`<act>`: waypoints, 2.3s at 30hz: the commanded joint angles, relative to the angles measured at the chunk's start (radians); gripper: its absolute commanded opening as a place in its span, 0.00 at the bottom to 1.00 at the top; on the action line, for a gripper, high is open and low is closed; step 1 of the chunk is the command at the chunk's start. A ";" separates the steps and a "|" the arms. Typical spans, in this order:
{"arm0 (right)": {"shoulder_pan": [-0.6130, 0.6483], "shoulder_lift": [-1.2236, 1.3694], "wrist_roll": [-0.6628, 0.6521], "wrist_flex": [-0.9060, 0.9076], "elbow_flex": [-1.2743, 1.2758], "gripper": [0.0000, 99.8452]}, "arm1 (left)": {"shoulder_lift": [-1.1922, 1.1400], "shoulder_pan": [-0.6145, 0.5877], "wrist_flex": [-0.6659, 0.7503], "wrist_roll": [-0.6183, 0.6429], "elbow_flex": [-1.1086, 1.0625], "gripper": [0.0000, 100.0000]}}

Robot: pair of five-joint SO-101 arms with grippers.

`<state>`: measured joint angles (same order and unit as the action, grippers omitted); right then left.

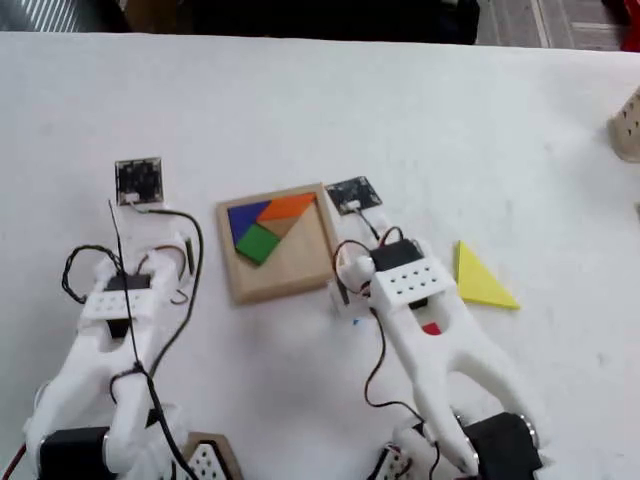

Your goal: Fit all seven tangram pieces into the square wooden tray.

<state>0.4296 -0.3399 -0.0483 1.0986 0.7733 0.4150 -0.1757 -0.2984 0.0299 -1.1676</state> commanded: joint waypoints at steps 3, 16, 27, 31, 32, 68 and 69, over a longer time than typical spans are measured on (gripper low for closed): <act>0.114 -0.013 0.071 -0.021 -0.141 0.06 | 0.002 -0.033 0.034 -0.009 0.026 0.02; 0.351 0.390 0.180 -0.140 -0.489 0.06 | -0.002 -0.220 0.091 0.135 0.094 0.02; 0.398 0.736 0.173 0.007 -0.858 0.21 | -0.002 -0.216 0.091 0.137 0.094 0.02; 0.390 0.748 0.163 0.199 -1.013 0.31 | -0.002 -0.216 0.107 0.135 0.092 0.02; 0.383 0.748 0.143 0.246 -1.051 0.33 | -0.002 -0.216 0.109 0.135 0.092 0.02; -0.217 -0.263 -0.161 0.018 0.098 0.02 | 0.008 -0.053 0.063 0.130 0.021 0.02; -0.214 -0.280 -0.161 0.001 0.109 0.02 | 0.008 -0.058 0.060 0.130 0.023 0.02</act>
<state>0.2240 -0.5378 -0.1926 1.1615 0.8485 0.4089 -0.2447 -0.2140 0.1557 -1.1492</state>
